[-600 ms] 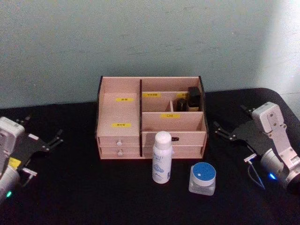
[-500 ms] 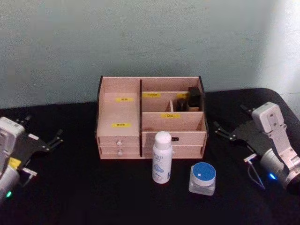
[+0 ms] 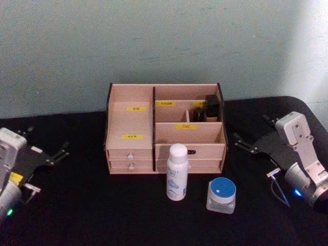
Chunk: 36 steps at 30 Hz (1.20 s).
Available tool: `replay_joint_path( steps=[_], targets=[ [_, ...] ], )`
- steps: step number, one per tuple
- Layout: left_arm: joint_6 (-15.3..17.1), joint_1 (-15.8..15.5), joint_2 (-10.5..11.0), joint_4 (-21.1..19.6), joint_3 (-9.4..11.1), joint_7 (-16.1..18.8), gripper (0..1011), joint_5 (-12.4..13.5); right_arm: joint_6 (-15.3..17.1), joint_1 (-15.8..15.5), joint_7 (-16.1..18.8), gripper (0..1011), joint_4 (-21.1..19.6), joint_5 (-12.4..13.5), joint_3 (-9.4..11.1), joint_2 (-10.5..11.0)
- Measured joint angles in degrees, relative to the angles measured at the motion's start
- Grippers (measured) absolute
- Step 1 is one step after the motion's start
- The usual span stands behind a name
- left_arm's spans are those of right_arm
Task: Pick up the facial cleanser and watermelon frost from the table and place them into the tiered storage box.
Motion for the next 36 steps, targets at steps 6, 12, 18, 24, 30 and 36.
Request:
replay_joint_path(
  steps=[6, 12, 18, 24, 30, 36],
  targets=[
    [0.0, 0.0, 0.0, 0.0, 0.0, 0.0, 1001, 0.0, 0.0, 0.0, 0.0, 1002, 0.0, 0.0, 0.0, 0.0],
    [0.0, 0.0, 0.0, 0.0, 0.0, 0.0, 1001, 0.0, 0.0, 0.0, 0.0, 1002, 0.0, 0.0, 0.0, 0.0],
    [0.0, 0.0, 0.0, 0.0, 0.0, 0.0, 1001, 0.0, 0.0, 0.0, 0.0, 1002, 0.0, 0.0, 0.0, 0.0],
    [0.0, 0.0, 0.0, 0.0, 0.0, 0.0, 1001, 0.0, -0.08, 0.0, 0.0, 1002, 0.03, -0.04, 0.19, -0.11],
    [0.0, 0.0, 0.0, 0.0, 0.0, 0.0, 1001, 0.0, -1.31, -0.45, 0.13, 1003, 0.06, -0.67, 1.57, -0.48],
    [0.0, 0.0, 0.0, 0.0, 0.0, 0.0, 1001, 0.0, -2.89, -2.11, 1.43, 1002, -1.77, -0.25, 3.33, 0.06]
  ],
)
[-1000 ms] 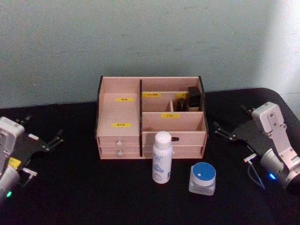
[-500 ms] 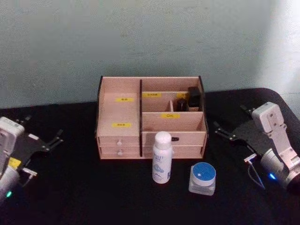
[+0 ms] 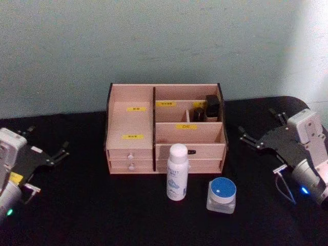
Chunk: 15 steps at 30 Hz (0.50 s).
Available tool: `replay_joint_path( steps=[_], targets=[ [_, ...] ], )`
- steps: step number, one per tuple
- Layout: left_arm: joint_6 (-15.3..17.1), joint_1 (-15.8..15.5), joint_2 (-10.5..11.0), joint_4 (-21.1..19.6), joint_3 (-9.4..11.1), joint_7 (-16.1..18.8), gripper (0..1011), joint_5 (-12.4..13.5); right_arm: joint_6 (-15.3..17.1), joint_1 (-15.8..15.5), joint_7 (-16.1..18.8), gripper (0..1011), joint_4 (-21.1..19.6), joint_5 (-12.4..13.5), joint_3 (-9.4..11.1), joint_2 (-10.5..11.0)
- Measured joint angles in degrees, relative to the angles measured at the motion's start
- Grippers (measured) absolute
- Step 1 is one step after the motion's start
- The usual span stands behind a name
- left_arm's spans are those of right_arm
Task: Pick up the facial cleanser and watermelon frost from the table and place them into the tiered storage box.
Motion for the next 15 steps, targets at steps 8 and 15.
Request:
replay_joint_path(
  steps=[8, 15],
  targets=[
    [0.0, 0.0, 0.0, 0.0, 0.0, 0.0, 1001, 0.0, -3.73, -3.99, 5.24, 1002, -5.22, 3.45, 2.49, 2.42],
    [0.0, 0.0, 0.0, 0.0, 0.0, 0.0, 1001, 0.01, -7.94, -7.25, 13.39, 1002, -9.18, 7.16, 3.18, 5.04]
  ],
)
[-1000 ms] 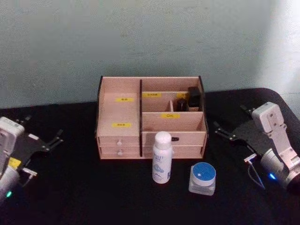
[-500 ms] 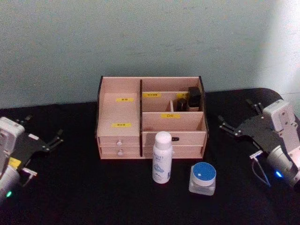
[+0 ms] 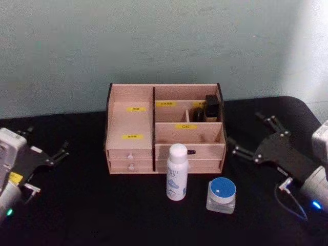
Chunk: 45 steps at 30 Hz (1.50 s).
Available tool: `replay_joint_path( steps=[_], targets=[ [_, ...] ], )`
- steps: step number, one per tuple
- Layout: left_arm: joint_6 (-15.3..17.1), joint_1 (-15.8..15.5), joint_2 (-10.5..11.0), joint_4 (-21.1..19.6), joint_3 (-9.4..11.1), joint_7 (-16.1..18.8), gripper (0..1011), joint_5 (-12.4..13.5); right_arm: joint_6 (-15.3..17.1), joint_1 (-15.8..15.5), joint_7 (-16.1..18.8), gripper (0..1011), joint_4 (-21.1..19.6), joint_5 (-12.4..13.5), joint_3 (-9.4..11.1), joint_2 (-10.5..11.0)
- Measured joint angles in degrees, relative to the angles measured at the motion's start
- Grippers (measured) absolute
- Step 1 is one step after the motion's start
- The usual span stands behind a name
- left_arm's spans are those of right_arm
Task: Pick up the facial cleanser and watermelon frost from the table and place them into the tiered storage box.
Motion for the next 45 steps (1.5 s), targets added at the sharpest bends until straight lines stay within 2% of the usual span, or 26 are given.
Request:
replay_joint_path(
  steps=[10, 14, 17, 19, 28, 37, 45],
  targets=[
    [0.0, 0.0, 0.0, 0.0, 0.0, 0.0, 1001, 0.0, -1.05, -1.57, 10.4, 1003, -2.17, 3.51, -0.91, 2.84],
    [0.0, 0.0, 0.0, 0.0, 0.0, 0.0, 1001, 0.0, 0.53, -0.99, 14.39, 1002, -2.03, 4.66, -1.93, 2.98],
    [0.0, 0.0, 0.0, 0.0, 0.0, 0.0, 1001, 0.0, 1.67, -0.46, 15.68, 1002, -1.67, 4.91, -2.43, 2.61],
    [0.0, 0.0, 0.0, 0.0, 0.0, 0.0, 1001, 0.0, 3.3, 0.39, 17.33, 1002, -0.95, 5.49, -3.05, 1.8],
    [0.0, 0.0, 0.0, 0.0, 0.0, 0.0, 1001, 0.0, 7.47, 3.26, 19.86, 1002, 2.18, 5.86, -4.67, -1.5],
    [0.0, 0.0, 0.0, 0.0, 0.0, 0.0, 1001, 0.0, 10.78, 6.54, 20.04, 1003, 5.46, 3.74, -5.71, -5.22],
    [0.0, 0.0, 0.0, 0.0, 0.0, 0.0, 1001, 0.0, 12.18, 8.36, 21.04, 1002, 7.73, 2.54, -6.45, -7.29]
  ],
)
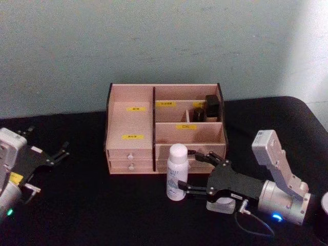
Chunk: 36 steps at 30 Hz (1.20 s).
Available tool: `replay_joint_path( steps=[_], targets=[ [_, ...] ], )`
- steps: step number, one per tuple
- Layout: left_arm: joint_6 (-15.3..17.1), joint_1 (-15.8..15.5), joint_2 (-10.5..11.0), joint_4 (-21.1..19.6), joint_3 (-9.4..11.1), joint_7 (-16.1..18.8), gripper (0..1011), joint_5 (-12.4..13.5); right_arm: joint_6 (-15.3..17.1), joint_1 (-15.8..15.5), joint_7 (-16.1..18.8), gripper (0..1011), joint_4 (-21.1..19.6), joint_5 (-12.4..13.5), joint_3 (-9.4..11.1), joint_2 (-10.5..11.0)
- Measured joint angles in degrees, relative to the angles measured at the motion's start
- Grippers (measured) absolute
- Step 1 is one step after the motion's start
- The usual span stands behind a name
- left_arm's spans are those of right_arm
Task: Pick up the facial cleanser and watermelon frost from the table and place them into the tiered storage box.
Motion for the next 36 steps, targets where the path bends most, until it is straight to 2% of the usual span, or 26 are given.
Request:
replay_joint_path(
  steps=[17, 36],
  targets=[
    [0.0, 0.0, 0.0, 0.0, 0.0, 0.0, 1001, 0.0, 2.2, 3.9, -0.2, 1002, 4.56, -1.72, -1.44, -4.13],
    [0.0, 0.0, 0.0, 0.0, 0.0, 0.0, 1001, 0.0, 4.8, 5.43, -1.51, 1002, 6.45, -2.95, -2.3, -5.99]
  ],
)
